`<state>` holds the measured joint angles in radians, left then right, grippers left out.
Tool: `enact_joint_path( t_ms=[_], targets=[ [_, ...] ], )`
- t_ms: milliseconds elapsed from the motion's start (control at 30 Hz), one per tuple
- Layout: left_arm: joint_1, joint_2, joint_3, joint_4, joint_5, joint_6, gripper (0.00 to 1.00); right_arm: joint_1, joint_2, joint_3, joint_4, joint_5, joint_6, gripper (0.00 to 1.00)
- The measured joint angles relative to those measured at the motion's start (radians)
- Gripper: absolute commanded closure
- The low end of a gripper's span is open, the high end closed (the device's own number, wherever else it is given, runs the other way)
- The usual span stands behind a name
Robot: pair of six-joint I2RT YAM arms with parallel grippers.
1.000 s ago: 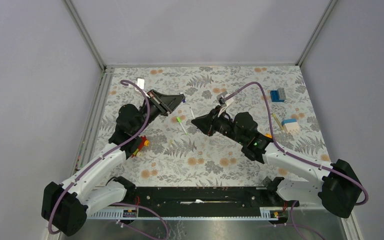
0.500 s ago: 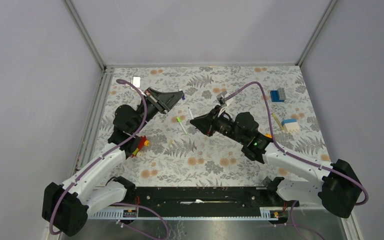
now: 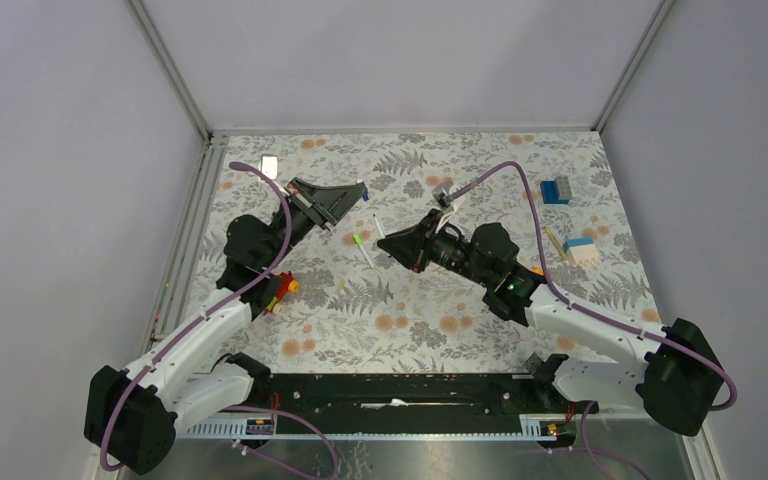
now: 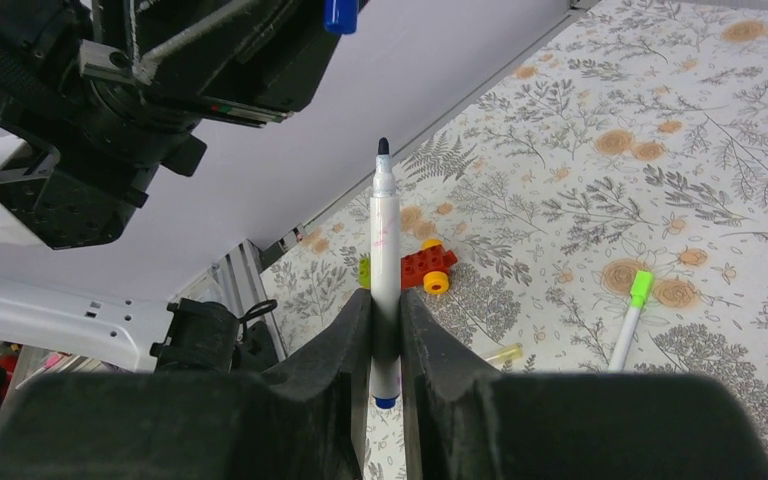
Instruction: Insert the pens into the pen caps
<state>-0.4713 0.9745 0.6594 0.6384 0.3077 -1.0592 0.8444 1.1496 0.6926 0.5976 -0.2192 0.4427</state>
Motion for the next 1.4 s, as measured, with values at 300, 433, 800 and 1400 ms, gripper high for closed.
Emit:
enact_joint_path(
  t_ms=[300,433,800,1400],
  targets=[
    [0.000,-0.004,-0.034,0.014,0.014,-0.014,1.00,0.000,0.023,0.030,0.023,-0.009,0.000,1.00],
    [0.000,-0.005,-0.043,0.020,0.021,-0.016,1.00,0.000,0.032,0.030,0.024,-0.010,0.000,1.00],
    [0.000,-0.005,-0.049,0.032,0.029,-0.023,1.00,0.000,0.048,0.051,0.031,-0.010,0.000,1.00],
    [0.000,-0.006,-0.051,0.037,0.025,-0.018,1.00,0.000,0.048,0.056,0.032,-0.009,0.000,1.00]
  ],
)
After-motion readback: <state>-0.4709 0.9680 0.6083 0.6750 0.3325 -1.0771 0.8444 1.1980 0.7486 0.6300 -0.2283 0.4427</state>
